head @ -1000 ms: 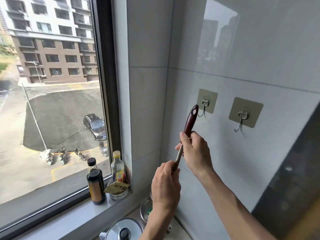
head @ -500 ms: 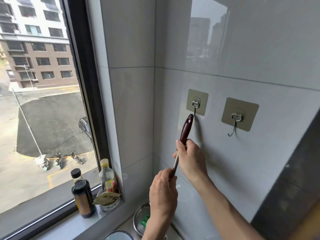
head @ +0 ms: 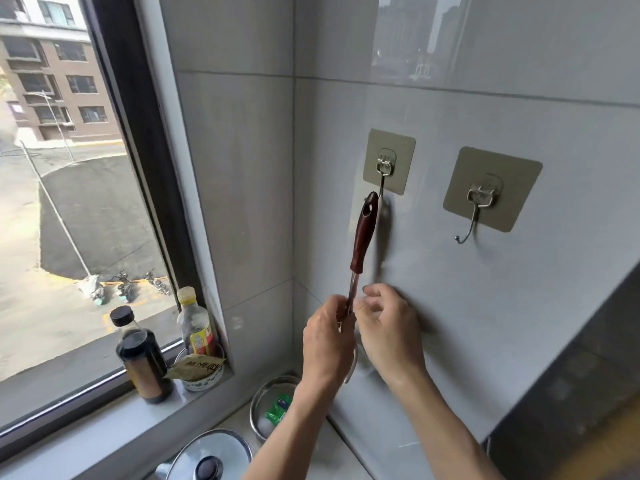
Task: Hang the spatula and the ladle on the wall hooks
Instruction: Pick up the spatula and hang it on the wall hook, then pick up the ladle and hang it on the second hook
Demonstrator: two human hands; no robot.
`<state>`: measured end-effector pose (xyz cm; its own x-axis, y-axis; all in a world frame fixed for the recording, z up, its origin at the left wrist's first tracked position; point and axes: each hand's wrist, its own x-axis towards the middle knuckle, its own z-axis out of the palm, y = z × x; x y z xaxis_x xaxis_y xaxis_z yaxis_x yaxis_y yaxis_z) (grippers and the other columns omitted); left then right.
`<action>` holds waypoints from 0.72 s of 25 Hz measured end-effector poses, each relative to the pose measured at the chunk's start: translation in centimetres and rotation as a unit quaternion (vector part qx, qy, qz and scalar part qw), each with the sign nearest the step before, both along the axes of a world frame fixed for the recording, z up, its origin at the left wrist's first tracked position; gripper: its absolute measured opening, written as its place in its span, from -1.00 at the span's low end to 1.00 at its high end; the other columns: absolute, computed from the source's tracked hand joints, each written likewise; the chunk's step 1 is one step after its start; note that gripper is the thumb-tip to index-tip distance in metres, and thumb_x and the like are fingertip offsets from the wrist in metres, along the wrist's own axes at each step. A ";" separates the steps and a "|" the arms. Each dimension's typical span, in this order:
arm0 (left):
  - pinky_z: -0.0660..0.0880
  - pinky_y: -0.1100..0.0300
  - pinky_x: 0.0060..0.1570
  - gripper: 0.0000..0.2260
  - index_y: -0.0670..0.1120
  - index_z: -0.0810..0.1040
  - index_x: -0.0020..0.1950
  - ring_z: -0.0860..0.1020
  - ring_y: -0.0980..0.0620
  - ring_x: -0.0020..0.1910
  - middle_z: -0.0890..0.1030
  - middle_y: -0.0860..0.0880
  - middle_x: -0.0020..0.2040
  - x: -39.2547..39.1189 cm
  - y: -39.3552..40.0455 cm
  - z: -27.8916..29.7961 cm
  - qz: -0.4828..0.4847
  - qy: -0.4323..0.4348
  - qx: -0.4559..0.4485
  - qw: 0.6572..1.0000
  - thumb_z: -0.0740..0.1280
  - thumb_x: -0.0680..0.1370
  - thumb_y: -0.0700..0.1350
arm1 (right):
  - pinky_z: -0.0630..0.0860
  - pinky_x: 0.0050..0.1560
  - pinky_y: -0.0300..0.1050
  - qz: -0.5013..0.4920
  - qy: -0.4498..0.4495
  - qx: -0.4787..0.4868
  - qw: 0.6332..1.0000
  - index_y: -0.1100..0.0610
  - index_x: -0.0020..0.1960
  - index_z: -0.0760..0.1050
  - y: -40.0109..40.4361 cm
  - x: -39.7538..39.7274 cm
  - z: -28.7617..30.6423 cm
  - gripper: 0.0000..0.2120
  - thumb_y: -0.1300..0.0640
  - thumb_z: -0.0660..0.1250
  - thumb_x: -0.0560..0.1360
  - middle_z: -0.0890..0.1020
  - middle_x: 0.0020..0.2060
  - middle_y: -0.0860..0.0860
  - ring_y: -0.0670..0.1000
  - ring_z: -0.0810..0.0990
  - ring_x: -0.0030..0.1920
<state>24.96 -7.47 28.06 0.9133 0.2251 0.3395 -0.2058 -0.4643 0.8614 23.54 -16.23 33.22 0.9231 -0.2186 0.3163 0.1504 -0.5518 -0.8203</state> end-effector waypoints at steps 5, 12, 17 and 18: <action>0.53 0.11 -0.12 -0.81 0.08 0.47 0.01 0.61 0.09 -0.16 0.66 0.10 -0.12 0.4 0.0 -1.7 0.004 -0.014 0.002 1.000 0.38 0.49 -0.17 | 0.59 -0.02 -0.02 0.006 0.016 -0.001 1.000 0.11 0.08 0.54 -1.7 -1.3 -3.2 -0.82 0.17 0.37 0.48 0.72 -0.06 0.01 0.02 0.68 -0.14; 0.49 0.13 -0.01 -0.72 0.04 0.49 0.15 0.57 0.07 -0.04 0.63 0.07 -0.03 -4.3 1.2 -7.3 0.016 0.077 0.020 0.997 0.40 0.46 -0.08 | 0.59 -0.04 0.01 -0.008 0.062 -0.007 0.998 0.11 0.08 0.53 -2.4 -4.2 -8.0 -0.81 0.17 0.37 0.47 0.71 -0.03 0.04 0.07 0.67 -0.14; 0.48 0.09 -0.01 -0.75 0.00 0.48 0.12 0.58 -0.07 0.03 0.63 -0.03 0.02 -17.1 1.2 -20.2 -0.072 0.333 0.122 0.932 0.33 0.45 -0.05 | 0.49 -0.01 -0.03 -0.015 0.242 -0.020 0.970 0.11 0.12 0.52 -2.4 -10.6 -17.4 -0.79 0.15 0.32 0.48 0.70 0.02 0.03 0.14 0.65 -0.01; 0.46 0.08 -0.01 -0.72 -0.02 0.47 0.14 0.56 -0.09 0.06 0.62 -0.05 0.06 -19.1 1.1 -22.4 -0.088 0.367 0.138 0.916 0.32 0.46 -0.03 | 0.49 0.00 -0.03 -0.013 0.274 -0.019 0.962 0.10 0.11 0.52 -2.5 -12.0 -19.4 -0.79 0.16 0.32 0.48 0.70 0.02 0.04 0.15 0.64 0.01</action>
